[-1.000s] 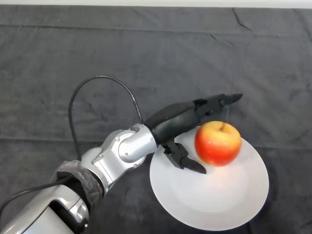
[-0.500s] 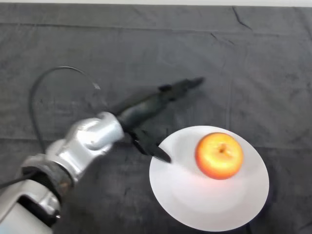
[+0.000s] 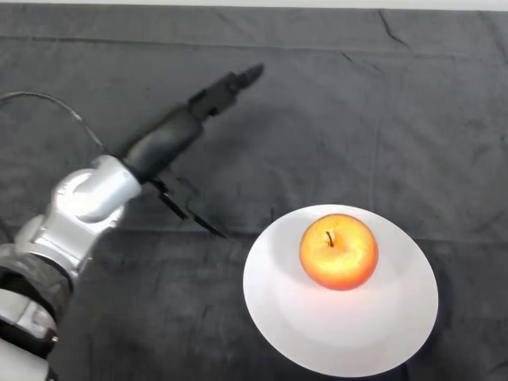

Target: Move the apple to the plate

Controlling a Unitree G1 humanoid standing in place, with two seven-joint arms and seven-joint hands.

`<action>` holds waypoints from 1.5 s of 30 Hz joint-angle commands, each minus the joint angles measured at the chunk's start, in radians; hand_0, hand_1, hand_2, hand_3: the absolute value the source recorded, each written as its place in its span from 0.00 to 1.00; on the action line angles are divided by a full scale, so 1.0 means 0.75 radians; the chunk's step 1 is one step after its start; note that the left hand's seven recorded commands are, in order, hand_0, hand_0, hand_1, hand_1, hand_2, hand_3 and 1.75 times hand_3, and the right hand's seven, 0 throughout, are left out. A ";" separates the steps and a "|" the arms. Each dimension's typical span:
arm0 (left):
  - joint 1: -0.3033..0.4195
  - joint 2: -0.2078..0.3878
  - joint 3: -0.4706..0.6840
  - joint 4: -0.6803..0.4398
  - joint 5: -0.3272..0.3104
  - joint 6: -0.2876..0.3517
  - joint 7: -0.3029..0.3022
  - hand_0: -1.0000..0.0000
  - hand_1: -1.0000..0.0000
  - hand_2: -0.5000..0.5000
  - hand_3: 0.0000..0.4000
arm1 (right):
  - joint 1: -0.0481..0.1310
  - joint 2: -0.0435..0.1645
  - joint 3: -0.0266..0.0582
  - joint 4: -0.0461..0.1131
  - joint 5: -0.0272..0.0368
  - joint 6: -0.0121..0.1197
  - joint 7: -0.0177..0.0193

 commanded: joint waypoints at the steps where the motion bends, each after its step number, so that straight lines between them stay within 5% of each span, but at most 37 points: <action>1: 0.046 0.071 0.067 0.053 -0.015 -0.037 0.012 1.00 1.00 0.50 0.00 | 0.040 -0.001 -0.010 0.028 0.0081 0.004 0.0045; 23: 0.132 0.286 0.356 0.241 -0.113 -0.040 0.080 1.00 1.00 0.50 0.00 | 0.036 0.000 -0.009 0.036 0.0070 0.001 0.0034; 45: 0.277 0.388 0.663 0.319 -0.276 0.147 0.301 1.00 1.00 0.50 0.00 | 0.034 0.000 -0.009 0.041 0.0065 -0.002 0.0025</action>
